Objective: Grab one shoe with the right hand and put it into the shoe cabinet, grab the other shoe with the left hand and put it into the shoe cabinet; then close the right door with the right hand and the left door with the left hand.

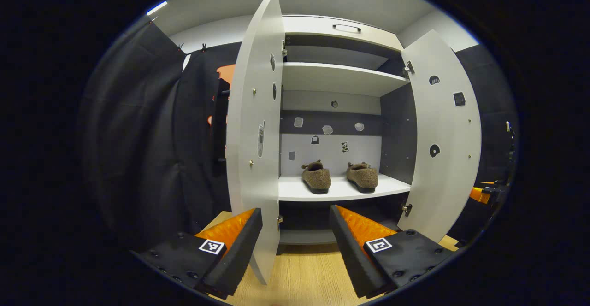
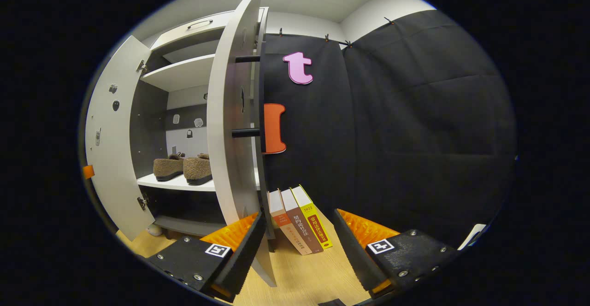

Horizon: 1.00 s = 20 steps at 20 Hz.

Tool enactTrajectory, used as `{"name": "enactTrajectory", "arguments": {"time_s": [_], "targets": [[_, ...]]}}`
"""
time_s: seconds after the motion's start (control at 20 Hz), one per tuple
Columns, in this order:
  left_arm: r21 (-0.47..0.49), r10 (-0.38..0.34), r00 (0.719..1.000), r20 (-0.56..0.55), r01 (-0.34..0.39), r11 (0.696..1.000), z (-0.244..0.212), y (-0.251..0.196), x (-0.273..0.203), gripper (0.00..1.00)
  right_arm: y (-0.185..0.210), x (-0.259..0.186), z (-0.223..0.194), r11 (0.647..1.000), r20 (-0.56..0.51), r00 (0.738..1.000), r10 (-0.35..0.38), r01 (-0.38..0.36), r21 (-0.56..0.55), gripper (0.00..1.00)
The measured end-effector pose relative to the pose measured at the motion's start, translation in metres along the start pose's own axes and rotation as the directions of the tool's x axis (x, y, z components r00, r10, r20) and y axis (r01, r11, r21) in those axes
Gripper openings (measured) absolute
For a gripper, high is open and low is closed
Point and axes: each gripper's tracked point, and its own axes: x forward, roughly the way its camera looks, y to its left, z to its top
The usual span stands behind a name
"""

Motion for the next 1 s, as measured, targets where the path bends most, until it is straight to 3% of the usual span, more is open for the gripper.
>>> {"name": "enactTrajectory", "arguments": {"time_s": [0.4, 1.0], "targets": [[-0.007, 0.025, 1.000, 0.011, -0.025, 1.000, 0.003, 0.019, -0.006, 0.96, 0.022, 0.000, 0.004, 0.998, 0.004, 0.998, 0.061, -0.061, 0.029, 0.91], [-0.019, 0.085, 0.996, 0.010, -0.084, 0.996, 0.001, 0.059, -0.015, 0.97, 0.106, 0.001, 0.000, 0.978, -0.015, 0.978, 0.209, -0.208, 0.032, 0.91]]}}
